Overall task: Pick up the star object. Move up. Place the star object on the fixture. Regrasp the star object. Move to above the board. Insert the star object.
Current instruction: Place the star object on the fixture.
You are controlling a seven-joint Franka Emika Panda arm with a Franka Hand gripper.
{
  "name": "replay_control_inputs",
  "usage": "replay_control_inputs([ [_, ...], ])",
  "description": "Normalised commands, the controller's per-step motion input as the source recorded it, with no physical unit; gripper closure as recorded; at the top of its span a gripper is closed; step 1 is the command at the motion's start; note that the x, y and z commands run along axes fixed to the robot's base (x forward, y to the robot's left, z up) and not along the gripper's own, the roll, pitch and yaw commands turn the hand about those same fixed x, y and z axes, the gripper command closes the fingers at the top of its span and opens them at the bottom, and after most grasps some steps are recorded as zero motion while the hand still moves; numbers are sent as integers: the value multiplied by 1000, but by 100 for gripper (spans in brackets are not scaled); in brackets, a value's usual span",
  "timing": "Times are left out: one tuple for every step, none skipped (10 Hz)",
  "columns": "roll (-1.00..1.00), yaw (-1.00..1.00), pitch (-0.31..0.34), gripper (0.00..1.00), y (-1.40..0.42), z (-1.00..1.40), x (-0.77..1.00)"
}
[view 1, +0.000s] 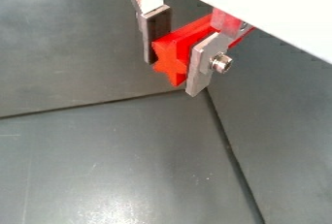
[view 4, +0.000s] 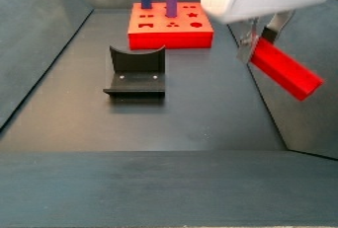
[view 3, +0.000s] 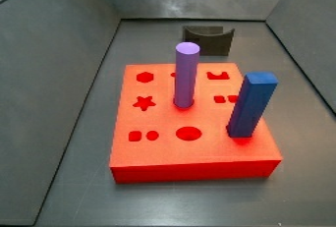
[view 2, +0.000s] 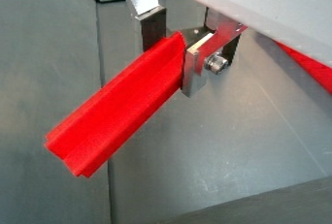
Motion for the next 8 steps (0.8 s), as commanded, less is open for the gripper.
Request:
replay_control_inputs([
  [128, 41, 113, 100, 3, 491, -20],
  [133, 42, 112, 100, 3, 419, -20],
  [134, 45, 113, 100, -4, 274, -17],
  [26, -1000, 127, 100, -797, 13, 1000],
  [23, -1000, 138, 100, -784, -48, 1000],
  [24, -1000, 147, 100, -734, -50, 1000],
  [20, -1000, 164, 100, -614, -36, 1000],
  [9, -1000, 205, 100, -554, -38, 1000],
])
